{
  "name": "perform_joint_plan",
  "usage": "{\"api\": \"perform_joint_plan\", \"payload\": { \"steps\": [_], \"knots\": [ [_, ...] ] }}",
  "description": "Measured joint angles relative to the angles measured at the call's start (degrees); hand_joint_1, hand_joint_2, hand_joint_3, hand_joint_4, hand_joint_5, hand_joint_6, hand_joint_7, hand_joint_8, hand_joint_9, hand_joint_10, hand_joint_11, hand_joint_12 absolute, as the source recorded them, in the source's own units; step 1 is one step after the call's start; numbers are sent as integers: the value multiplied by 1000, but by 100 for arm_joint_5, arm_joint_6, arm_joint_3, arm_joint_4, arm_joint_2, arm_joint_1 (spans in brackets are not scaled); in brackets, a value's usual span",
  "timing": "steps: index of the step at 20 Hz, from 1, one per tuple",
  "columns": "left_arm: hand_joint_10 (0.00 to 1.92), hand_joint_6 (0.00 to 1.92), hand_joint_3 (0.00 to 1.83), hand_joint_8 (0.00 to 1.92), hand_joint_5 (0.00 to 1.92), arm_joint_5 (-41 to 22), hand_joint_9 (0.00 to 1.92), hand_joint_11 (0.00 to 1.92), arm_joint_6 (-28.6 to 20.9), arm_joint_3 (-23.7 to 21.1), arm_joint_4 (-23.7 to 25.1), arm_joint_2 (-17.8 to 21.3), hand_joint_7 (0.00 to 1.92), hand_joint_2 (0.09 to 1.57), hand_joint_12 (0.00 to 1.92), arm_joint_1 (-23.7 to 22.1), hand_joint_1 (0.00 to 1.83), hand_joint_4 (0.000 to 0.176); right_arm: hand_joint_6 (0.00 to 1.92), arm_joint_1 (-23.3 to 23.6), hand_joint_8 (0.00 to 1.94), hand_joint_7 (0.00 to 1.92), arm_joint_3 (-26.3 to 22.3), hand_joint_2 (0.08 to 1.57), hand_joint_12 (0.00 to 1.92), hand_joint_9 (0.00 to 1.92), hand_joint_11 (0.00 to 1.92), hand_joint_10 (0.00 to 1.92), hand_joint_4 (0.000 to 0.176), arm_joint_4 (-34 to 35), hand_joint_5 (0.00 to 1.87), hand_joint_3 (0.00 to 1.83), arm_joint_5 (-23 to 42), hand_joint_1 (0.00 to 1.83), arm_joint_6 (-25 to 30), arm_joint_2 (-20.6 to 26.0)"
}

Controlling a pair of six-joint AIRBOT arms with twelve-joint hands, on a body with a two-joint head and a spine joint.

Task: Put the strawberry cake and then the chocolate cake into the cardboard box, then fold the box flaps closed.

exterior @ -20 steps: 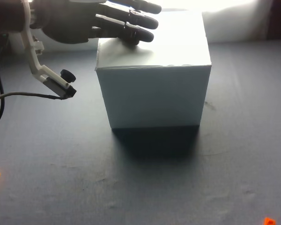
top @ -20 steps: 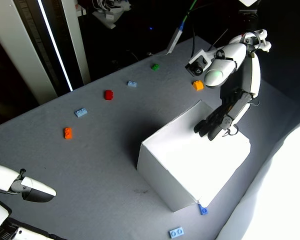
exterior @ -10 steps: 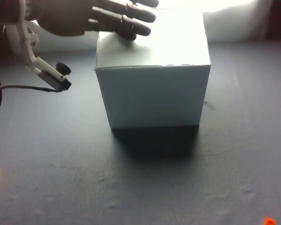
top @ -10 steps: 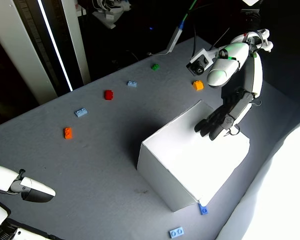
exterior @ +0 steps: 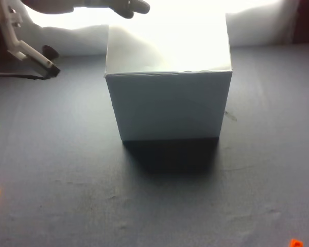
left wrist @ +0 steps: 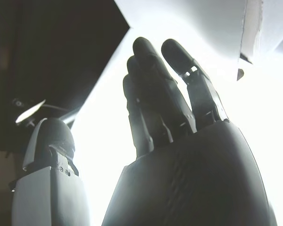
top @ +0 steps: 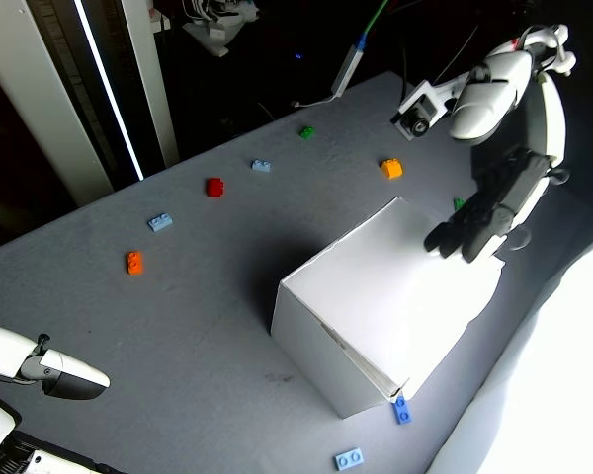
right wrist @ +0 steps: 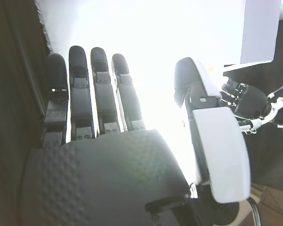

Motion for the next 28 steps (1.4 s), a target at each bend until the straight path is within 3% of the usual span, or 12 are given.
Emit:
{"api": "perform_joint_plan", "payload": {
  "steps": [9,13,15,16,17,18,19,20,22,25,26,28],
  "knots": [
    [10,14,6,25,600,-787,804,204,1692,-11,1338,470,777,1105,1302,-542,425,0,40,0,44,510,0,1287,1240,320,0,401,0,0,406,0,2,254,0,0],
    [39,34,3,62,724,-988,875,261,1952,-146,2334,798,949,1125,1209,-876,370,0,171,-20,129,806,0,1292,1525,440,0,856,0,-2,665,2,-7,225,-2,0],
    [92,45,0,81,818,-1108,972,278,2140,-260,2730,953,1041,1116,1274,-968,384,0,386,-20,459,797,0,1301,1710,489,166,1126,0,0,736,0,2,241,-2,0],
    [390,12,0,79,1016,-1228,995,407,2347,-348,2927,1043,1182,1138,1302,-1016,317,0,891,-20,1027,778,0,1324,1908,571,372,1444,0,0,783,2,4,213,-2,0],
    [390,12,0,79,1016,-1298,995,407,2455,-422,3082,1106,1182,1138,1302,-1025,317,0,891,-20,1027,778,0,1324,1908,571,372,1444,0,0,783,2,2,213,-2,0],
    [768,24,1,148,1108,-1375,913,434,2546,-544,3250,1193,1239,1170,1394,-1025,221,0,1033,-20,1174,808,0,1344,1918,629,438,1574,0,0,791,5,7,162,-2,0],
    [1212,500,3,679,1084,-1471,836,454,2551,-664,3432,1272,1132,1191,1555,-1023,109,0,1113,-20,1181,928,0,1337,1920,790,573,1579,0,0,814,0,4,187,-2,0],
    [1449,924,3,1069,979,-1523,806,456,2551,-804,3604,1344,1023,1209,1674,-1023,35,0,1188,-20,1223,1002,0,1336,1921,873,671,1640,0,0,848,0,7,192,-2,0],
    [1541,1374,1,1191,935,-1502,907,571,2544,-1049,3967,1499,1080,1216,1785,-992,0,0,1433,-20,1360,1178,0,1349,1921,1052,871,1792,0,0,997,3,13,126,-2,0],
    [1591,1497,1,1281,999,-1458,992,679,2546,-1279,4426,1670,1130,1221,1846,-992,0,0,1514,-20,1458,1275,0,1355,1921,1183,1020,1864,0,0,1068,4,11,88,-4,0],
    [1754,1602,0,1586,1039,-1451,1050,835,2549,-1338,4513,1720,1101,1221,1920,-977,0,0,1751,-20,1656,1283,0,1354,1921,1264,1144,1921,0,0,1075,2,13,66,-4,0],
    [1733,1580,0,1571,1052,-1499,1079,891,2618,-1467,4758,1773,1107,1221,1910,-927,0,0,1790,-20,1710,1271,0,1363,1921,1292,1187,1921,0,0,1070,5,28,37,-39,0]
  ]
}}
